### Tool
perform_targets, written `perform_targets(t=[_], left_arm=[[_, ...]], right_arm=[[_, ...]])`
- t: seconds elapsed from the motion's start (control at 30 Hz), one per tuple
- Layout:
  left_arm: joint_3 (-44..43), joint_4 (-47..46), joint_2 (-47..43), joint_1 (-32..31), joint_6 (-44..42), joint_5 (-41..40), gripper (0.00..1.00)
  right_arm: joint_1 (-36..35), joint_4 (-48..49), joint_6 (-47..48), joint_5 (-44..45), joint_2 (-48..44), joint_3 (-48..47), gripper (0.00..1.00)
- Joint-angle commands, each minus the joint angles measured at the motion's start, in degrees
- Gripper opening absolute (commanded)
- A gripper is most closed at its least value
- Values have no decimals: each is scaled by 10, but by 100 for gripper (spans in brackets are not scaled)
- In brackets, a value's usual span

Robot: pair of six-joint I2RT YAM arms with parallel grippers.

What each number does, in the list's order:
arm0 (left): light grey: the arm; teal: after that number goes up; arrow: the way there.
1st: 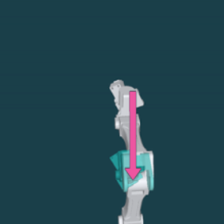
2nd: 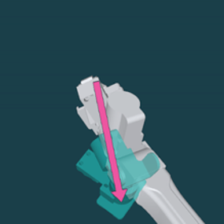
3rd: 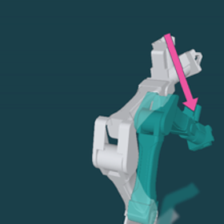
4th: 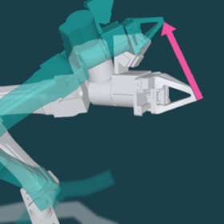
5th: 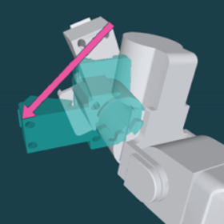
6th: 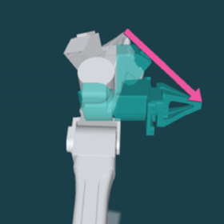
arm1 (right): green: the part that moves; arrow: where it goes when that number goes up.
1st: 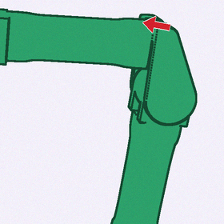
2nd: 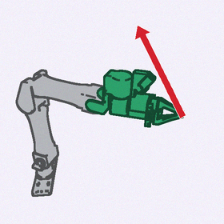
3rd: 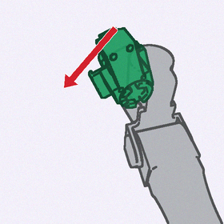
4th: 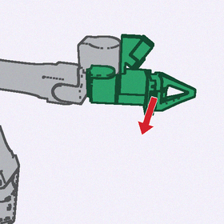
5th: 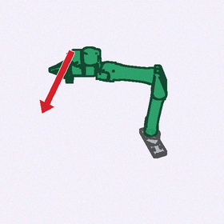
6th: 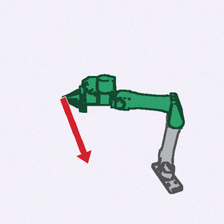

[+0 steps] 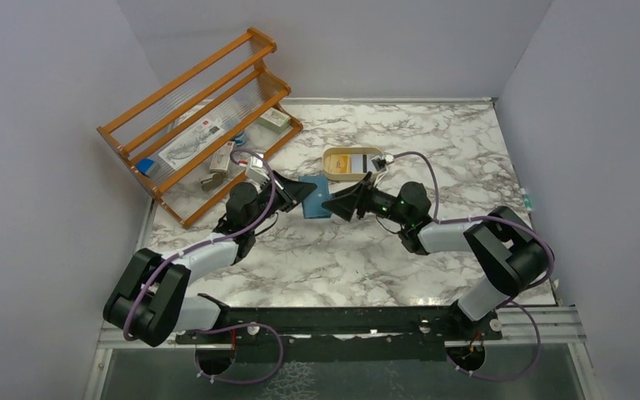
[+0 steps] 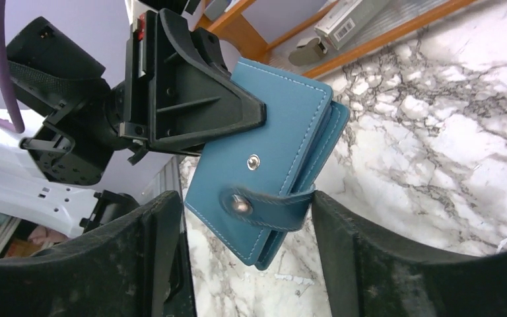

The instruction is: Take the credit cards out of the card holder

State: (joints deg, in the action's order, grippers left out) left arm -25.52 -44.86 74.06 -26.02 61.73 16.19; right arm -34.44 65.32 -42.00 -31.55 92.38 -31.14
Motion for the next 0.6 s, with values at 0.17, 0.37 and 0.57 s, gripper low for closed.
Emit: perform_targets(t=[0.17,0.37,0.57], left_arm=[[-4,-25,3,-2,3,-12,0],[-4,-25,1,-2,4,-11,0],[-2,-26,0,-2,6,-13,0]], right_arm=[[2,62,-17,27,3,24,47],[4,64,-19,35,6,26,41],[6,40,-5,18,5,18,61]])
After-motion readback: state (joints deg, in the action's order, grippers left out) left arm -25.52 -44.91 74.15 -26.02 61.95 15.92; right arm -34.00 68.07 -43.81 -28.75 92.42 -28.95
